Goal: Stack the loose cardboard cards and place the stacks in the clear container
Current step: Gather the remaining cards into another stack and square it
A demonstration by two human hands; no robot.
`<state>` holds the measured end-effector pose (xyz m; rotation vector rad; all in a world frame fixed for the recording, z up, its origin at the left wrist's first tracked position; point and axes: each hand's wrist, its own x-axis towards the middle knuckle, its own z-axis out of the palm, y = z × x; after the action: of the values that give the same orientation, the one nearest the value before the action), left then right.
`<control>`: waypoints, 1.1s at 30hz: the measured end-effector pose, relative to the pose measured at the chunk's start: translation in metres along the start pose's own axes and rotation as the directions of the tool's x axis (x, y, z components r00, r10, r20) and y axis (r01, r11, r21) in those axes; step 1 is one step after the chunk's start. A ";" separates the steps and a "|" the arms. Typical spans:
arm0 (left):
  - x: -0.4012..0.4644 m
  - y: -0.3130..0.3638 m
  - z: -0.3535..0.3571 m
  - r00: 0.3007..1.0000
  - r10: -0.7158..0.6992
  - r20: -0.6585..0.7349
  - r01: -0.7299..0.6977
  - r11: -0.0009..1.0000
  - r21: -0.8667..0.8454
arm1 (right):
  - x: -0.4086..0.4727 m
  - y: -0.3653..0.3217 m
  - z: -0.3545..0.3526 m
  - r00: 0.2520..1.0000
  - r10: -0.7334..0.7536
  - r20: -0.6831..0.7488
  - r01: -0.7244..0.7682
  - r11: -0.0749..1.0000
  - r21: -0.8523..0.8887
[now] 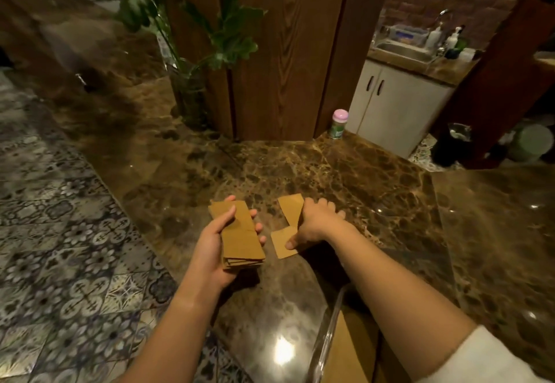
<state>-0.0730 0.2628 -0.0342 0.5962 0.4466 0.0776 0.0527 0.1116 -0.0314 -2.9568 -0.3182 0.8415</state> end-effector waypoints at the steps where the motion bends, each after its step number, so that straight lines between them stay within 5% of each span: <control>1: 0.002 -0.001 0.002 1.000 -0.008 -0.002 0.008 1.000 -0.015 | 0.006 -0.003 -0.001 1.000 0.027 0.012 -0.027 0.998 0.049; 6: 0.012 -0.003 0.005 1.000 -0.026 -0.001 0.026 0.998 -0.051 | 0.019 -0.001 -0.005 0.999 0.000 0.052 -0.022 0.907 0.421; 9: 0.017 0.002 0.010 1.000 0.002 -0.002 -0.002 0.999 -0.042 | 0.002 0.018 -0.022 0.999 -0.023 0.023 -0.002 0.648 0.762; 12: 0.018 0.008 0.026 0.999 0.011 0.040 -0.010 0.999 -0.033 | -0.032 0.045 -0.048 0.996 -0.019 -0.090 0.090 0.436 0.895; 19: 0.009 -0.018 0.118 0.955 -0.075 0.287 0.019 0.981 0.194 | -0.112 0.109 -0.088 0.908 0.049 -0.416 0.398 0.208 0.894; 22: -0.006 -0.039 0.165 0.886 -0.125 0.447 -0.001 0.963 0.271 | -0.141 0.128 -0.094 0.859 0.082 -0.505 0.476 0.236 0.847; 25: -0.020 -0.059 0.201 0.847 -0.097 0.522 -0.068 0.955 0.288 | -0.166 0.151 -0.092 0.774 0.268 -0.573 0.524 0.238 0.818; 29: -0.034 -0.078 0.220 0.810 -0.091 0.580 -0.084 0.960 0.268 | -0.205 0.186 -0.093 0.722 0.538 -0.436 0.606 -0.185 0.774; 33: -0.051 -0.091 0.230 0.802 -0.112 0.586 -0.064 0.960 0.271 | -0.235 0.209 -0.092 0.719 0.540 -0.437 0.664 -0.350 0.661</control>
<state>-0.0259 0.0563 0.1038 0.8544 -0.1624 -0.2032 -0.0559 -0.1417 0.1462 -1.0288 0.2506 -0.3177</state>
